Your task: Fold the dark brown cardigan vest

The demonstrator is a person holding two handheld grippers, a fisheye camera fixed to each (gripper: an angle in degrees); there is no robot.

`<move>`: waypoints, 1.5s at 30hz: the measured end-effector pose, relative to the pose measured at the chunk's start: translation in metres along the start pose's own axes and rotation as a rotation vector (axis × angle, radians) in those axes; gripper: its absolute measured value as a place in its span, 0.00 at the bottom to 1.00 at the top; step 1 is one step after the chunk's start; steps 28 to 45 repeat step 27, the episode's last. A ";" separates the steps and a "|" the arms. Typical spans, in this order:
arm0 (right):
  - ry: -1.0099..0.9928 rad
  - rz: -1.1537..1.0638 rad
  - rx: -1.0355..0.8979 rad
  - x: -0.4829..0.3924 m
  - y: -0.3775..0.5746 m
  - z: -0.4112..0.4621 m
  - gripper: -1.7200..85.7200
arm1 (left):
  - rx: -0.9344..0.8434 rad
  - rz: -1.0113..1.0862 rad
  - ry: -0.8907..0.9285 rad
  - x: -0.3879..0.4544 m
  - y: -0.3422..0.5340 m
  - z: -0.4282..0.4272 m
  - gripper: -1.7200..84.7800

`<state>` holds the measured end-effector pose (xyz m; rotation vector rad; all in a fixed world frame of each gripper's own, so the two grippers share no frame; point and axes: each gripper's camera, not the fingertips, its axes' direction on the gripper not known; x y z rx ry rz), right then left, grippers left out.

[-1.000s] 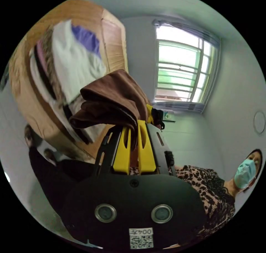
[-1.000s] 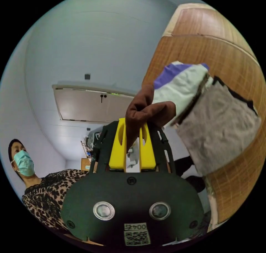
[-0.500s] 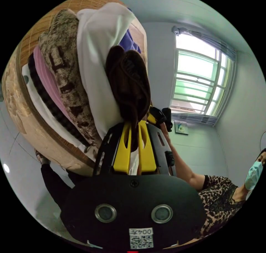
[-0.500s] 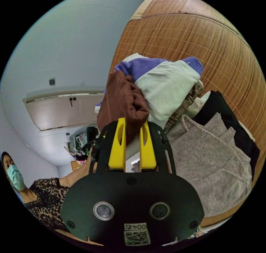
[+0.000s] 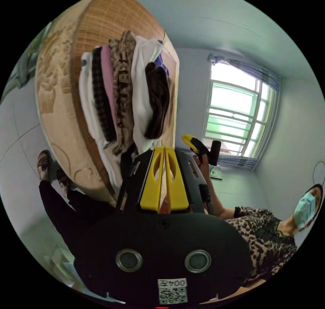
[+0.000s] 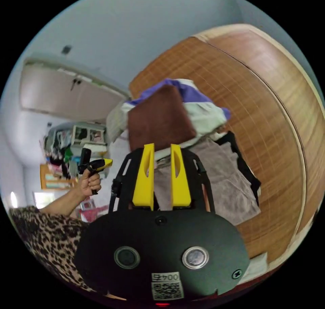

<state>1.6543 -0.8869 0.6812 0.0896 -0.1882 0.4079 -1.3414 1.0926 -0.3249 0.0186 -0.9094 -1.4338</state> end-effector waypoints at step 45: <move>-0.203 -1.842 -1.122 -0.658 0.607 0.024 0.01 | 1.079 -0.944 -0.660 0.264 1.079 -0.332 0.02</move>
